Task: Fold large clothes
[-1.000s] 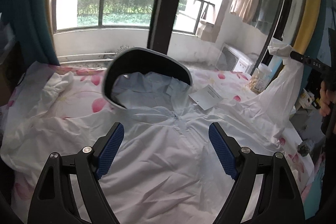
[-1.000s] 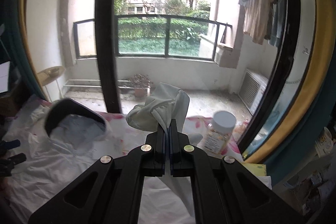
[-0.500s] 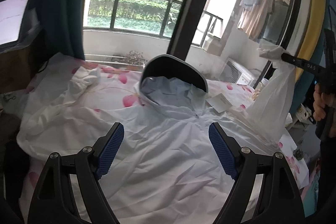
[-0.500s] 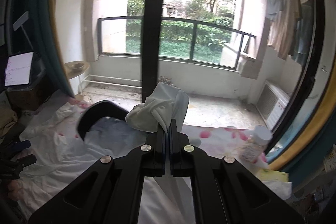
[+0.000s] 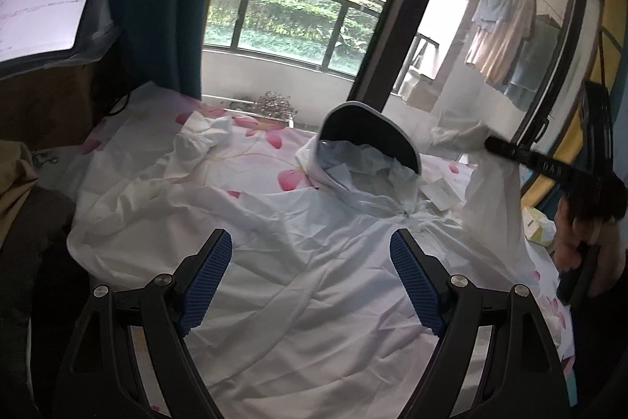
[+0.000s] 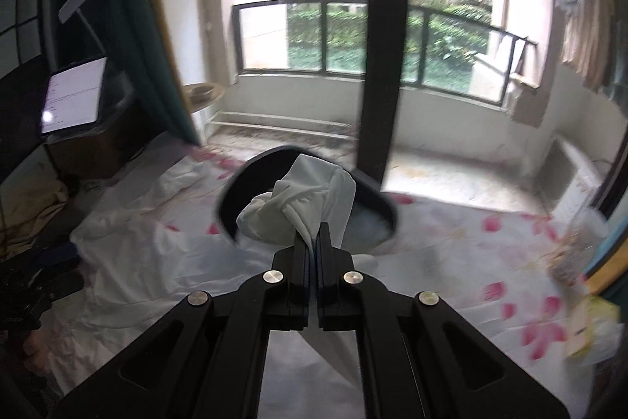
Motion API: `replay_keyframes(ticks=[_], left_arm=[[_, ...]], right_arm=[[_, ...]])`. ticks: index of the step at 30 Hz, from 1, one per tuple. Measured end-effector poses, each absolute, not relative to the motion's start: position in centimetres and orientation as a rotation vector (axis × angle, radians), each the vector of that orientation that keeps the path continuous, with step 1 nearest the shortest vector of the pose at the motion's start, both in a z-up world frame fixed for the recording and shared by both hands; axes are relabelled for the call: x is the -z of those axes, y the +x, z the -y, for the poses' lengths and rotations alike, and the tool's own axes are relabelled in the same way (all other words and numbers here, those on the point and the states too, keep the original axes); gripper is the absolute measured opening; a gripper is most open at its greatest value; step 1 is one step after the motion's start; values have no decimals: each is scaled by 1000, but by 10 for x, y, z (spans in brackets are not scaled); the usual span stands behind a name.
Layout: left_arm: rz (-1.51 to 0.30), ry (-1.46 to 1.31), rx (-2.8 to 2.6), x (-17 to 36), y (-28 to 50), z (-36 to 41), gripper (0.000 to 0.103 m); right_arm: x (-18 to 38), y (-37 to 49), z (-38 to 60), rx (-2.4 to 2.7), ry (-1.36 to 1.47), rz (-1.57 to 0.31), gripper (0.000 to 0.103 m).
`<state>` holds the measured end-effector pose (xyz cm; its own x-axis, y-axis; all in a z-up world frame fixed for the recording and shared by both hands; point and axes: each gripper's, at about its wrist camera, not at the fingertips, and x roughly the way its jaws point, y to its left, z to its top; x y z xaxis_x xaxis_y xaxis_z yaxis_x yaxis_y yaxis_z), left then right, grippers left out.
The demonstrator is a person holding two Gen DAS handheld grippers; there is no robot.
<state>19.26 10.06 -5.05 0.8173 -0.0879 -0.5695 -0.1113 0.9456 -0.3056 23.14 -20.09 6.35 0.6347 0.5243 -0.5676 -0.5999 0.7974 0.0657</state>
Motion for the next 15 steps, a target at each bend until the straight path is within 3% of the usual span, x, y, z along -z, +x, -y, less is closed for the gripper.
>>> replay_keyframes(ticks=[9,11,12,13,15], left_arm=[[-636,-329,-43,54,187,-112,85],[-645,-325,-55,55,185,-113,85],[-649,-323,-62,55,185,-114,85],[-652,-319,-70,56,185,-115,85],[-658,-313,-81,57,186,-117,85]], right_arm=[[-5,223,154,-881,27,-788,5],[11,219,143,-930,11,-849,22],[15,215,141,-937,-1,-860,53],[19,211,138,-950,-12,-875,67],[19,203,139,-961,-26,-883,67]])
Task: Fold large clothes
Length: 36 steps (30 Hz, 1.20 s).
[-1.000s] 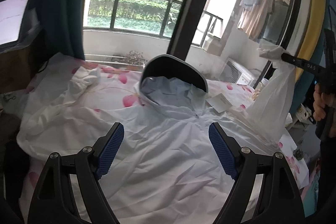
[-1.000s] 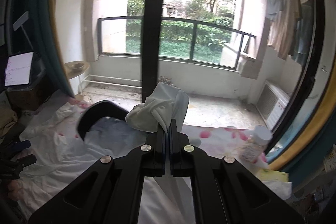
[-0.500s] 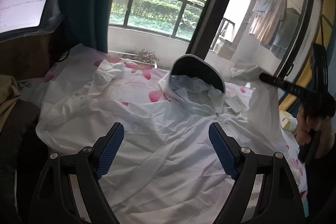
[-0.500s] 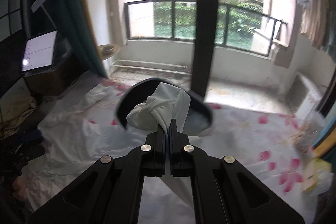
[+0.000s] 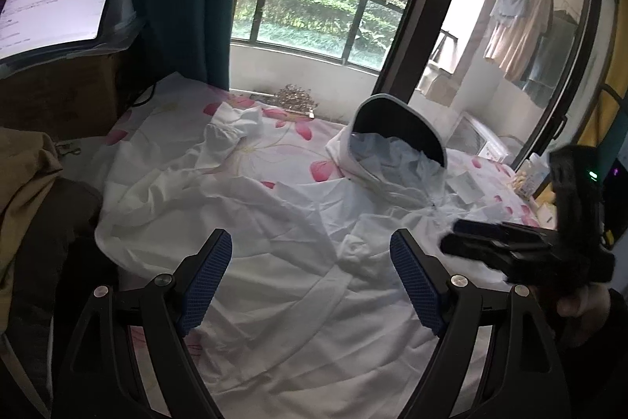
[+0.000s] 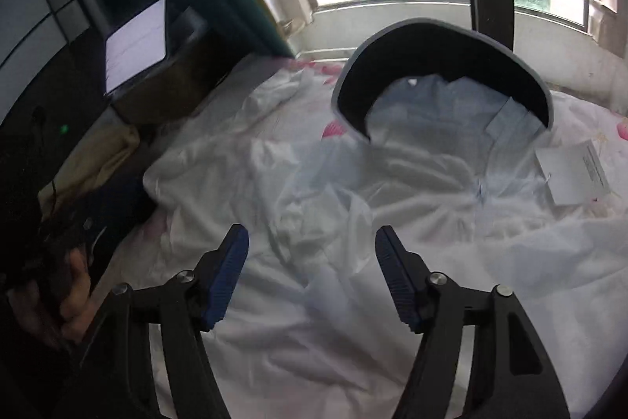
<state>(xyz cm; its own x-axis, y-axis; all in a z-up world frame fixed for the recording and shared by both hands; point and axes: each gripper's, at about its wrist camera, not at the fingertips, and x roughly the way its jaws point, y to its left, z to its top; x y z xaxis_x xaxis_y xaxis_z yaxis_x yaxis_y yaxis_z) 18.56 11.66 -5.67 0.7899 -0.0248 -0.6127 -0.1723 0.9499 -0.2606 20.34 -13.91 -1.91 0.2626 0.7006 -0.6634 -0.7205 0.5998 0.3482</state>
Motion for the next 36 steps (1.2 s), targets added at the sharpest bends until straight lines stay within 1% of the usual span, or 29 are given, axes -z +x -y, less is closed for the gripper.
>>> replay_keyframes(ticks=[3,9,14,19,21,22,23,24,26,27,29,33,36], left_arm=[[-673,-299,-93,59,191,-115,85],[-722,-228,-41,68,230,-93,85],[-779,-128,43,84,273,-60,85],[-888,-90,60,116,304,-48,85],[-919,-87,62,127,308,-47,80],[-937,-81,65,134,311,-46,68],[-954,-76,68,141,313,-44,53],[-941,-63,71,142,312,-42,52],[-934,-54,92,140,310,-40,15],[-933,-57,91,137,309,-40,12],[-902,-63,63,126,303,-45,9],[-842,-103,-4,101,286,-59,9],[-854,-110,-37,100,282,-64,9]], right_arm=[[12,195,155,-928,-62,-863,67],[0,199,243,-726,-31,-790,67],[11,221,327,-480,28,-787,67],[29,236,384,-352,112,-809,67],[31,235,396,-343,123,-808,67],[32,234,399,-339,126,-804,67],[35,234,402,-335,133,-802,67],[37,234,402,-331,141,-804,67],[45,235,408,-322,163,-817,67],[47,234,416,-319,171,-824,67],[54,236,423,-307,186,-837,67],[61,237,435,-279,192,-854,67],[70,240,438,-258,176,-901,67]])
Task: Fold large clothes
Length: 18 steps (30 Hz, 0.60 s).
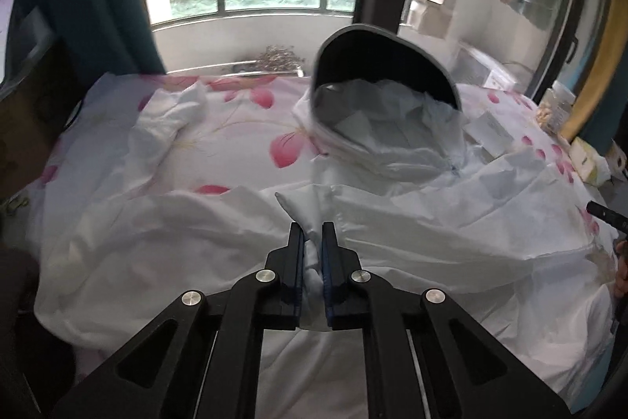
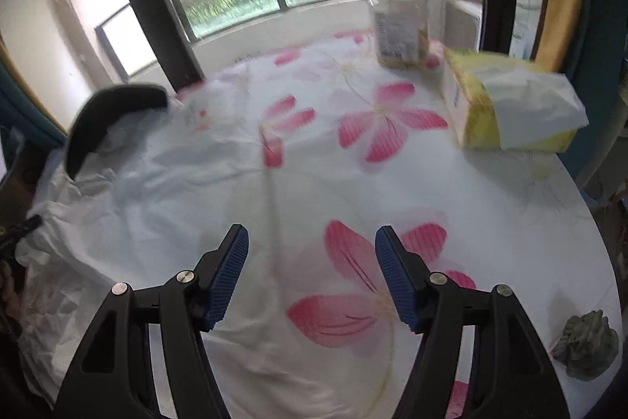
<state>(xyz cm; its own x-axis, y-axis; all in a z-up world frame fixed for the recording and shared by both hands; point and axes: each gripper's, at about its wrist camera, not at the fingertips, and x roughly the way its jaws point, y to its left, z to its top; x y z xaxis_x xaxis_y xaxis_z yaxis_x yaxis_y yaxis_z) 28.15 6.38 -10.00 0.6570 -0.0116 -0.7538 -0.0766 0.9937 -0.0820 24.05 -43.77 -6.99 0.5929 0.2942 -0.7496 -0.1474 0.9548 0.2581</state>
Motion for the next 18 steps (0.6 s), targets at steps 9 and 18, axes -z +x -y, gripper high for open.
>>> replay_keyframes(ticks=[9,18], left_arm=[[-953,-172,-39,124,272,-67,33],[-919,-198,5,112,262,-60,43]], right_arm=[[69,228,426,-297,137,-900,67],[81,230,399,-332,51,-923,7]])
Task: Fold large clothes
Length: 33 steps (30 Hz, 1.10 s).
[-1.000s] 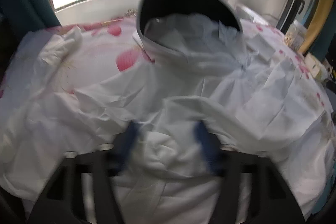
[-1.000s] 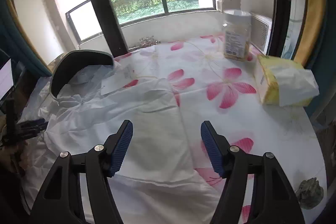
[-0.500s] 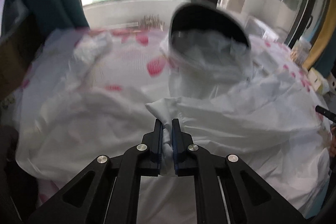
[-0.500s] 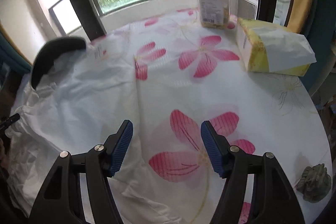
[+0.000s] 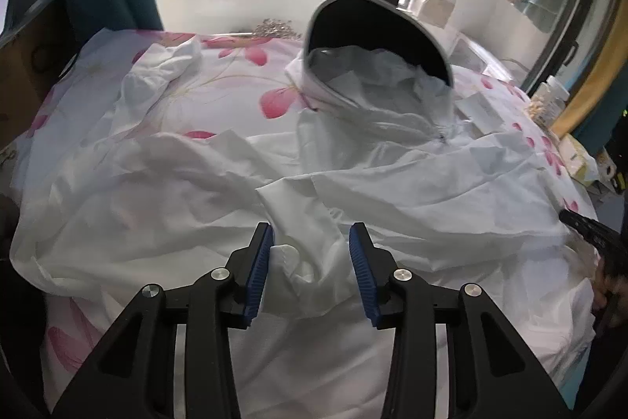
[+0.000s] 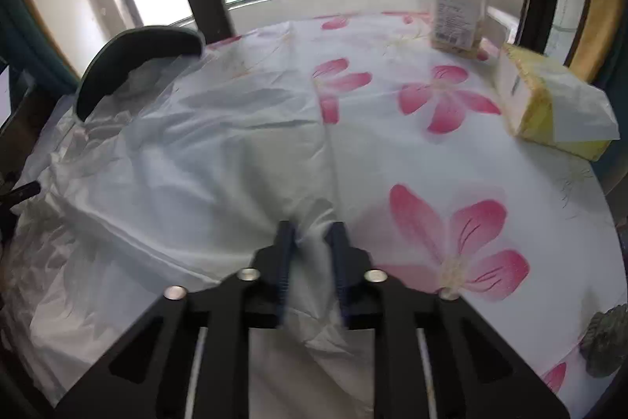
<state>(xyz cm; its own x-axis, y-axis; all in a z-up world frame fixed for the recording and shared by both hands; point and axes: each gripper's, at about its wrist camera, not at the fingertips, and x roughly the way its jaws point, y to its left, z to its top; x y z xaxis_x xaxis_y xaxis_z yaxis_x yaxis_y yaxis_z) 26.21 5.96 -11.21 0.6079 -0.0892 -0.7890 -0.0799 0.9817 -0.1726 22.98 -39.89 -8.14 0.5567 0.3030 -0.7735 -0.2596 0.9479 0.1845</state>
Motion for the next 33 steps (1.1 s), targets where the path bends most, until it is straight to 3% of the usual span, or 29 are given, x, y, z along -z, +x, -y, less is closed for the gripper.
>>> replay_keyframes(ticks=[6,17,20,21,22,30,32,33], left_arm=[[-969,-193,62,124,270,-45,48],[-921,-192,37,114,281,-42,51],[-917,-235,20,114,287,-51,51],[-916,-252,15,114,289,-53,51],[-909,-270,13,115,290,-57,51],[-877,-325,-55,111,289,-88,51],[-867,-324,-82,108,286,-99,51],[-863,-326,-95,107,284,-105,51]], right_arm=[[81,245,429,-259,101,-920,2],[59,283,449,-242,46,-896,7],[57,308,439,-270,18,-894,28],[57,316,435,-286,15,-894,42],[57,324,429,-306,16,-898,47],[77,357,385,-407,-32,-922,47],[77,357,376,-416,-81,-914,31],[77,356,373,-416,-103,-912,12]])
